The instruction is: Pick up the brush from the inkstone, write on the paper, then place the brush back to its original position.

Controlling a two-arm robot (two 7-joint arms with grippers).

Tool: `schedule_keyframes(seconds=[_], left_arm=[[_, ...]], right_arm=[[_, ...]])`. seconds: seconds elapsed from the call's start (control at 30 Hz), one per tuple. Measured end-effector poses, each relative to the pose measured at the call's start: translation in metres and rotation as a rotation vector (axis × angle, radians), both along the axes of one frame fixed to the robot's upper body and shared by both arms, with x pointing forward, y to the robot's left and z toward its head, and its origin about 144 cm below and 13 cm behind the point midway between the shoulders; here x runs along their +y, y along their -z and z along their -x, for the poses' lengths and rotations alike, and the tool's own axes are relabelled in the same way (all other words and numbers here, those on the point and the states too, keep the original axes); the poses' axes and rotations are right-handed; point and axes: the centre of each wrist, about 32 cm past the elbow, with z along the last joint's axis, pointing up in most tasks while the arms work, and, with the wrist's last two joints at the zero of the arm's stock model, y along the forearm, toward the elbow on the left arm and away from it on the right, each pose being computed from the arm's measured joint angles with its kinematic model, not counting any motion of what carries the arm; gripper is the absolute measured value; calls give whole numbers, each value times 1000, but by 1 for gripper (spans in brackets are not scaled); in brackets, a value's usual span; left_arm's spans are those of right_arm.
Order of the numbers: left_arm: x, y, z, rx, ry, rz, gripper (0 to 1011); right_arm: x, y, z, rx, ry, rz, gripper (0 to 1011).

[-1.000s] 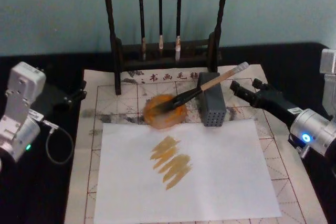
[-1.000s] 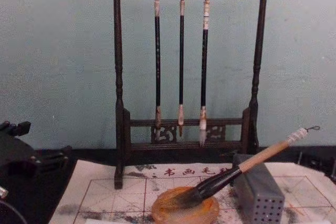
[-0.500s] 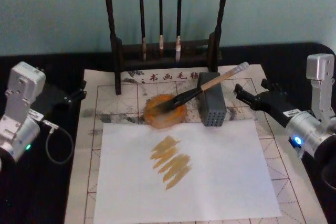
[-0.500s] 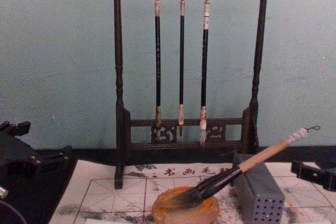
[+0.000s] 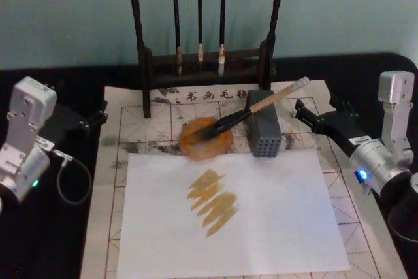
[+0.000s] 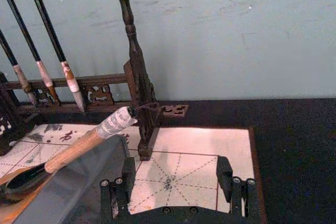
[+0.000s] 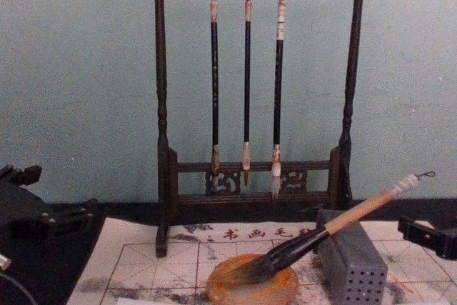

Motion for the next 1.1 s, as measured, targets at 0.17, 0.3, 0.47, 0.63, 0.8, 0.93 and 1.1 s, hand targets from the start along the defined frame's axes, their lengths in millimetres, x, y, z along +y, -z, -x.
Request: schedule_keyframes(seconds=[0.17,0.3,0.47,0.63,0.8,0.93,1.1], left_arm=[[0,0,0,0,0,0,1001],[0,0,0,0,0,0,1001],[0,0,0,0,0,0,1001],[0,0,0,0,0,0,1001],[0,0,0,0,0,0,1001],[0,0,0,0,0,0,1001],[0,0,0,0,0,0,1001]], right_arm=[[-1,0,0,0,-1,3,1000],[-1,0,0,0,-2,4,1000],[-1,0,0,1,-3,5,1000],[-1,-1,0,1,-4,5,1000],[-1,-1,0,1,-5,5,1000],[-1,-1,0,2,-6,6,1000],[-1,-1,0,2,-6,6,1000]])
